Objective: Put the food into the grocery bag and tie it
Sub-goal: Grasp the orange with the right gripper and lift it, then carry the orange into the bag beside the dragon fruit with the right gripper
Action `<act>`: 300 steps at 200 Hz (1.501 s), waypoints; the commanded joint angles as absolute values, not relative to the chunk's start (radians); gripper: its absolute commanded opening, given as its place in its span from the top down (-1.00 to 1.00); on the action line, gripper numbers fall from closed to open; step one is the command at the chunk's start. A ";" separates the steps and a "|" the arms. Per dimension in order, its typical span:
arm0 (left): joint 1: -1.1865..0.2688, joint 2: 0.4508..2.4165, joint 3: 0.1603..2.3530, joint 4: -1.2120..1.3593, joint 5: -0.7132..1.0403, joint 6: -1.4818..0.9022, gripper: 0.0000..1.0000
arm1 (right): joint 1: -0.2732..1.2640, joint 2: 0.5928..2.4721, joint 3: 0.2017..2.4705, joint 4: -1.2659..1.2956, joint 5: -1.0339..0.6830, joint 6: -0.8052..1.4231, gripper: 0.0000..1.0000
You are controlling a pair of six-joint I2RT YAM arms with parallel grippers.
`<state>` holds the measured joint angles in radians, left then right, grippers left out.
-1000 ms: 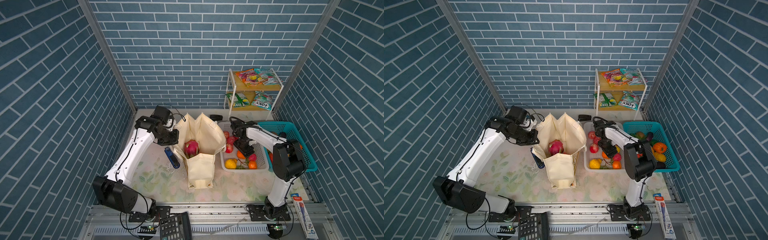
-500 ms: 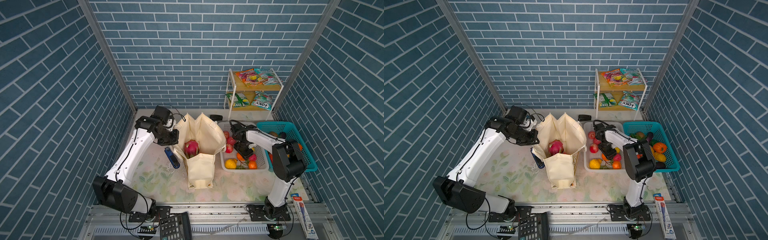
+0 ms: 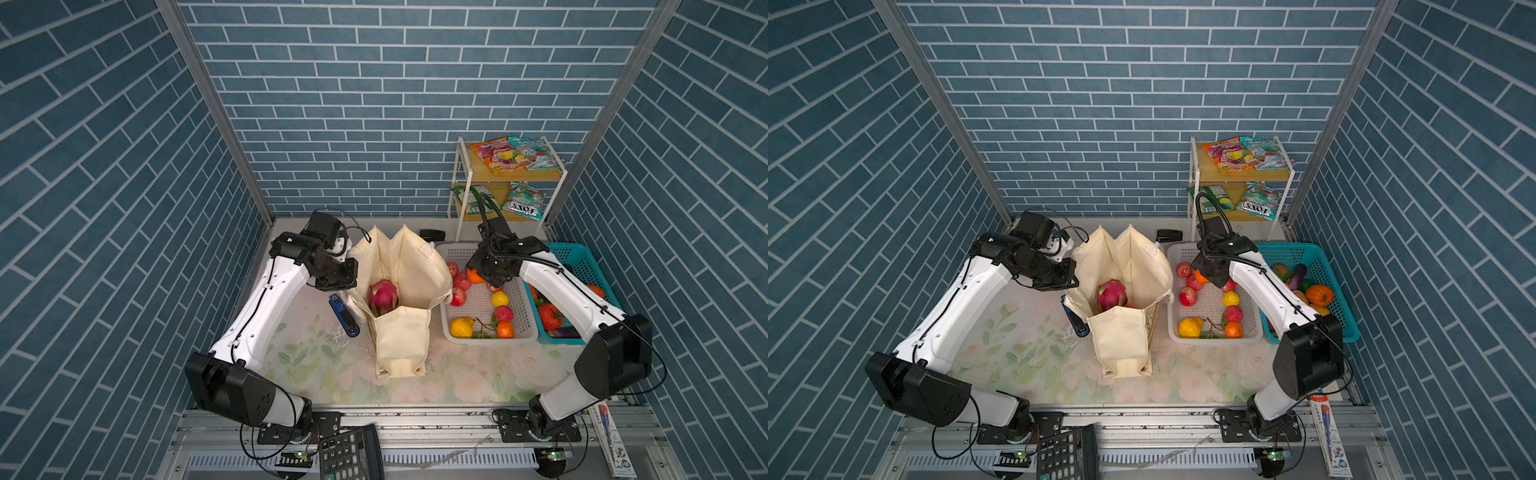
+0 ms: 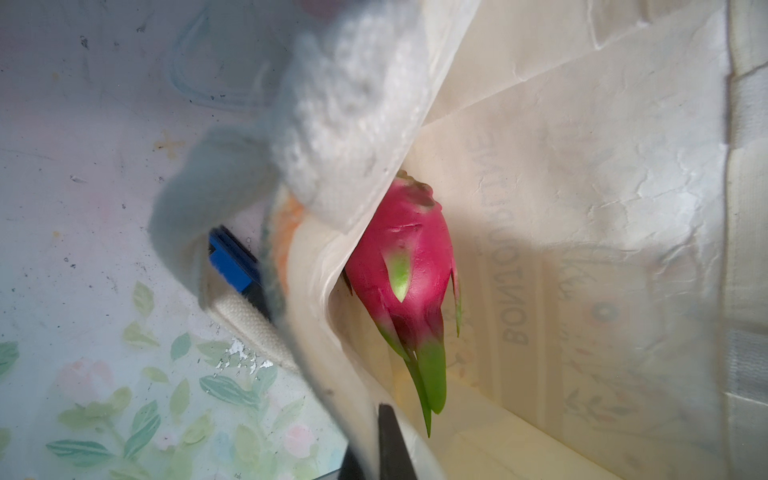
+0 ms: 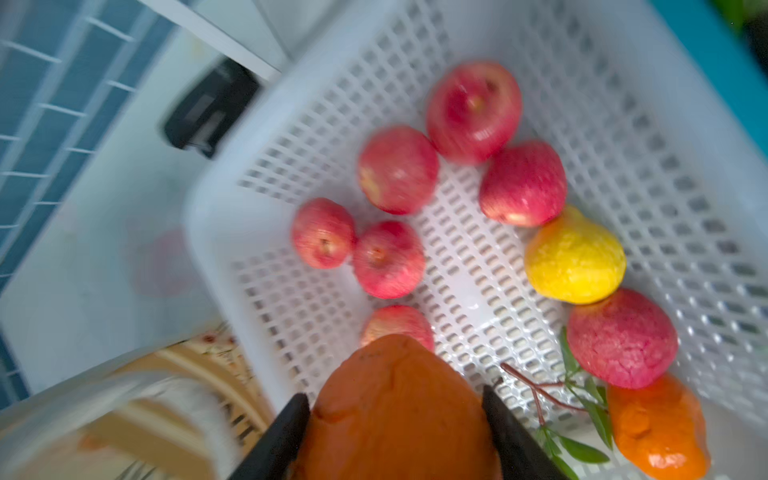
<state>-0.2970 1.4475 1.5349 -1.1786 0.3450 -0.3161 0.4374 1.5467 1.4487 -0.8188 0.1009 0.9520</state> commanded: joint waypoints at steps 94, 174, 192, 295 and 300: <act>-0.304 1.420 1.501 -1.154 0.331 -0.343 0.96 | 0.586 1.349 1.464 -0.420 -0.465 -0.135 0.62; -0.307 1.411 1.486 -1.158 0.331 -0.348 0.96 | 0.721 1.605 1.667 -0.747 -0.533 -0.414 0.66; -0.307 1.420 1.498 -1.164 0.332 -0.344 0.96 | 0.742 1.656 1.710 -0.794 -0.521 -0.458 0.67; -0.307 1.427 1.553 -1.189 0.327 -0.326 0.95 | 0.819 1.873 1.829 -0.927 -0.515 -0.506 0.64; -0.308 1.427 1.556 -1.191 0.324 -0.323 0.95 | 0.822 1.879 1.829 -0.929 -0.517 -0.509 0.64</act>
<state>-0.3008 1.4212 1.5219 -1.1671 0.3367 -0.3473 0.8070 1.8458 1.7931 -0.8646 -0.4931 -0.4442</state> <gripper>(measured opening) 0.061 0.611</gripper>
